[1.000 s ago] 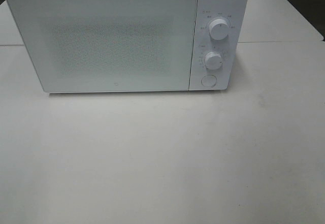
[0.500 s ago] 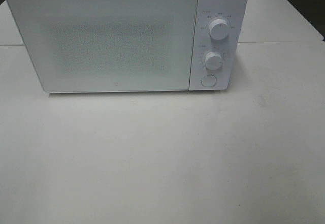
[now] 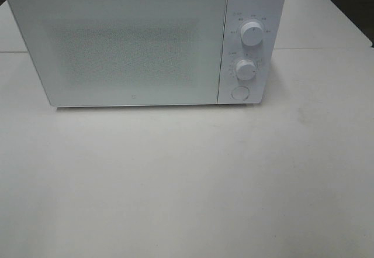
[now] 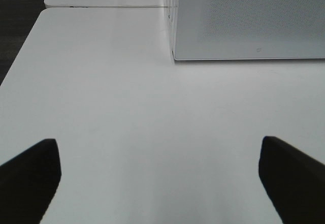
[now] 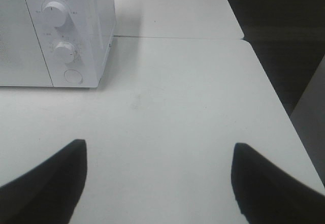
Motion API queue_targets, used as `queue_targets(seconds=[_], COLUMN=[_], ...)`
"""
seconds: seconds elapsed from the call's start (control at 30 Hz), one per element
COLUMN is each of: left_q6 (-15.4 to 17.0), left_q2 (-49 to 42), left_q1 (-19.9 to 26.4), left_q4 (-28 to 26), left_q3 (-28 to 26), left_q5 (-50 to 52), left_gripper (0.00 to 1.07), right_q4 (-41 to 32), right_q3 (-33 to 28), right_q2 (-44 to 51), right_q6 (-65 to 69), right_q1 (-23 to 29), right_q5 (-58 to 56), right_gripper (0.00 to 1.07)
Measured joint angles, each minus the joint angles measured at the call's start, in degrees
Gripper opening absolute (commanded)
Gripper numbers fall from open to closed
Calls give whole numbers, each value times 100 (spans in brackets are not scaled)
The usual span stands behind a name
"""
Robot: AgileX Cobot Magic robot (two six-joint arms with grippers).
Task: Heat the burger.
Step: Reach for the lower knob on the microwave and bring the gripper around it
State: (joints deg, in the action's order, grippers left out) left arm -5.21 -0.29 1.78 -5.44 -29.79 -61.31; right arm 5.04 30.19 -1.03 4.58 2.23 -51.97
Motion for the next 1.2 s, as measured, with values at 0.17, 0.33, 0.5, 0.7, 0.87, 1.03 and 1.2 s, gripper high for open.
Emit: queue_targets(seconds=[0.17,0.33,0.5,0.7,0.87,1.03,1.2], left_q6=[0,0,0,0,0,0,0], left_q2=[0,0,0,0,0,0,0], left_q1=[0,0,0,0,0,0,0], left_q4=[0,0,0,0,0,0,0], left_q3=[0,0,0,0,0,0,0], left_q5=[0,0,0,0,0,0,0], left_gripper=[98,98,98,98,98,98,98], right_q4=[0,0,0,0,0,0,0], right_q3=[6,6,-69,-201,-292,-309,-309], right_q2=[-544,-1278,-1868,-2401,-3042,-3667,-4177], right_q6=[0,0,34,46,46,46,46], right_q1=[0,0,0,0,0,0,0], right_q5=[418,1089,1725,2429,3237,3833,4343], right_gripper=[76,76,76,76,76,76,76])
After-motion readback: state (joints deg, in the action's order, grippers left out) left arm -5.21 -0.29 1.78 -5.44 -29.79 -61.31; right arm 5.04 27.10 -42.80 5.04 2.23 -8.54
